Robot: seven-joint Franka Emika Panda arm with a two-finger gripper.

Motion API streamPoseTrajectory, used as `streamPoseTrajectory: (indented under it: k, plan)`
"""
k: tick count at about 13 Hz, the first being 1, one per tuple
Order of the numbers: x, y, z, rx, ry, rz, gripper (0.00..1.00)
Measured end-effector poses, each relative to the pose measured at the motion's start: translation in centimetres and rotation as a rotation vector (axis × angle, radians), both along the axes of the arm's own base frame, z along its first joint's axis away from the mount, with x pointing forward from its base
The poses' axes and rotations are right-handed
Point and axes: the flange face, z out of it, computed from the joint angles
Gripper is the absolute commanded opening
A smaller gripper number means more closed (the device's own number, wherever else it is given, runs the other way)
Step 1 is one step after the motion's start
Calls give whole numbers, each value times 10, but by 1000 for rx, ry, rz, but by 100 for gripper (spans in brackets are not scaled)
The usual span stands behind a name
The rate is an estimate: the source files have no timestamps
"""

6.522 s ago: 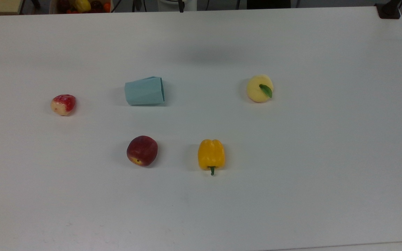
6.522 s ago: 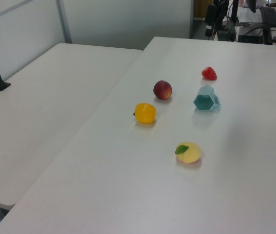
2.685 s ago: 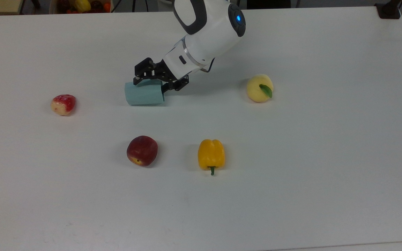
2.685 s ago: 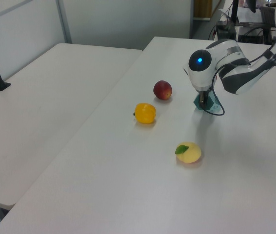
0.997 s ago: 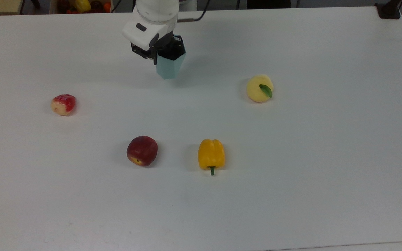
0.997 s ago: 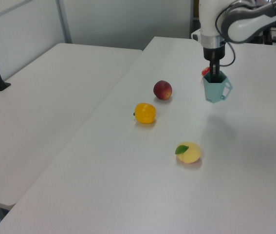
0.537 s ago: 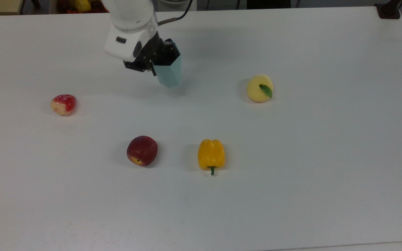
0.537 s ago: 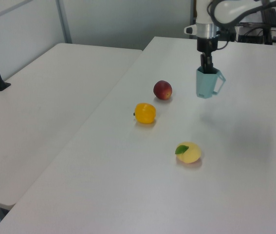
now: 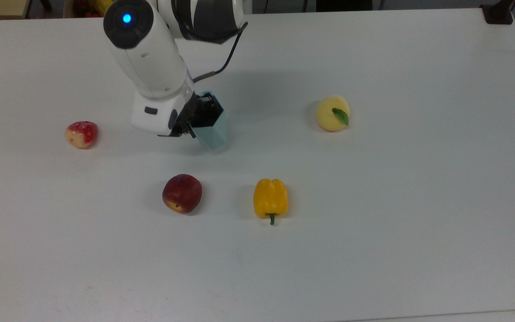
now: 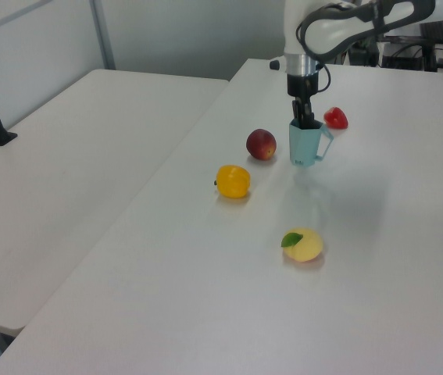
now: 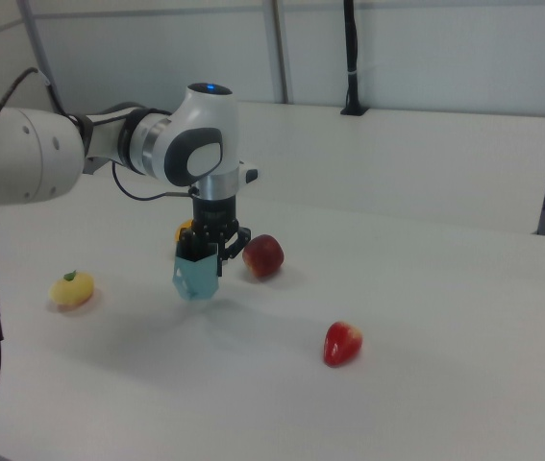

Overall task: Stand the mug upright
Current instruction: 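Lower the upright mug onto the table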

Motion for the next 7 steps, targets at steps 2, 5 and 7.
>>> streamPoseTrajectory:
  k: [2,5,7]
  plan:
    - [7,15,-17,-27,11,63,2]
    - [7,24,-21,-53,16,91,21]
    - [7,29,-21,-65,16,106,51]
